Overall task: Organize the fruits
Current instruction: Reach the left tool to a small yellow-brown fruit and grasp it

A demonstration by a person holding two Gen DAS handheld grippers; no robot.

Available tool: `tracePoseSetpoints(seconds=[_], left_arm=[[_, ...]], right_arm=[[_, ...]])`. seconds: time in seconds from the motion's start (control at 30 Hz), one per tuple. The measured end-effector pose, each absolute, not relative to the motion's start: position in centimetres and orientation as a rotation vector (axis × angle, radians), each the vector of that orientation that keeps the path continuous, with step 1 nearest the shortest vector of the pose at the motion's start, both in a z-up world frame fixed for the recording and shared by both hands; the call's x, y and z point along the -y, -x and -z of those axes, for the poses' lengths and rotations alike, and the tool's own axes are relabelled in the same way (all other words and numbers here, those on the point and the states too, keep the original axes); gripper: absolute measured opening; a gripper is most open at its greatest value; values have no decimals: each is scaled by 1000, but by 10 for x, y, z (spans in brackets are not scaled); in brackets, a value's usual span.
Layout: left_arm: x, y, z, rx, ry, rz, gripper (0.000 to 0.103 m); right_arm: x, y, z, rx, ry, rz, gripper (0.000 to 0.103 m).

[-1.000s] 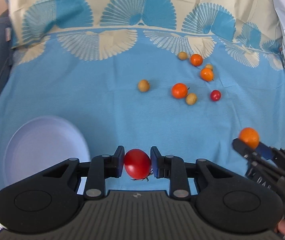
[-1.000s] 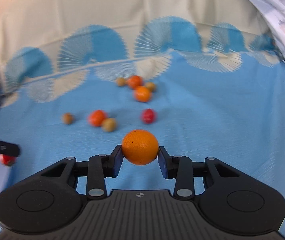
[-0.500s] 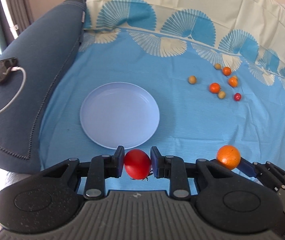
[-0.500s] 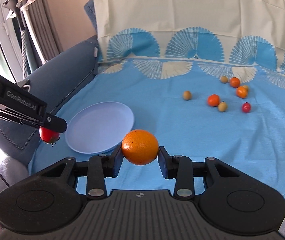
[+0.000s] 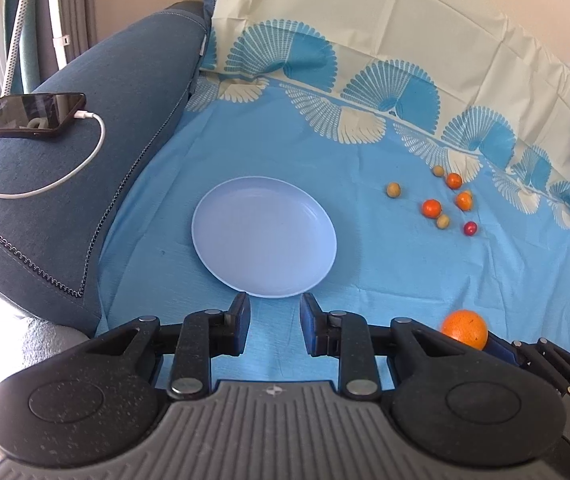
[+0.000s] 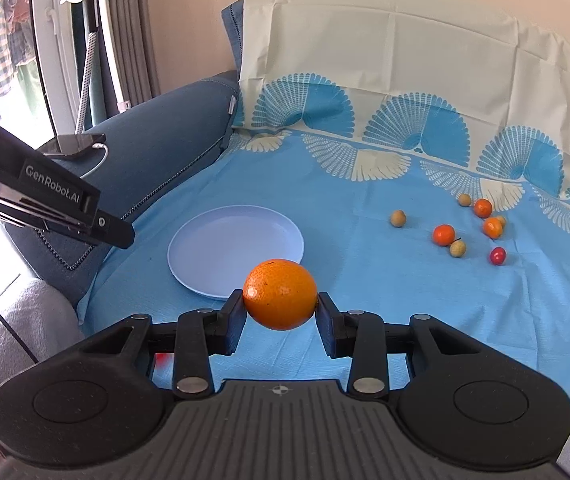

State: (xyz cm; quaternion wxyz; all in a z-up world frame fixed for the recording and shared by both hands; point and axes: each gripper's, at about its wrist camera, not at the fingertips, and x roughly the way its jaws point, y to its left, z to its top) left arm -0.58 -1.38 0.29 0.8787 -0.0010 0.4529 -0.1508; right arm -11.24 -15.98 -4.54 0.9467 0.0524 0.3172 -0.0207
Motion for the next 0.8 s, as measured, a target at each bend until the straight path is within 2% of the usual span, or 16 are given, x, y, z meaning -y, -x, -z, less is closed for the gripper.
tracePoseSetpoints(seconds=[0.13,0.2,0.47,0.5,0.53,0.57,0.6,0.63,0.8], left_arm=[[13,-22,9,-908,-31,288,25],[9,-43,20,-935,-39,244,16],[10,-77,50,-1019,-60,220,19],[16,-79,52,-1025,-71,234,30],[23,-81,53,-1028,-77,249,49],[28,-82,54,-1024,-79,257,59],[34,-83,55,-1017,-85,257,81],[42,-85,56,-1001,-95,254,91],[73,-97,63,-991,-164,264,91]], right_arm=[[158,94,50,-667,-84,25,39],[166,75,61,-696,-113,23,39],[225,41,103,-751,-214,153,39],[233,39,105,-749,-232,165,39],[241,38,106,-745,-248,178,39],[247,38,107,-741,-257,185,39],[254,39,107,-732,-261,194,39],[261,40,108,-723,-261,204,39],[281,46,116,-710,-259,225,39]])
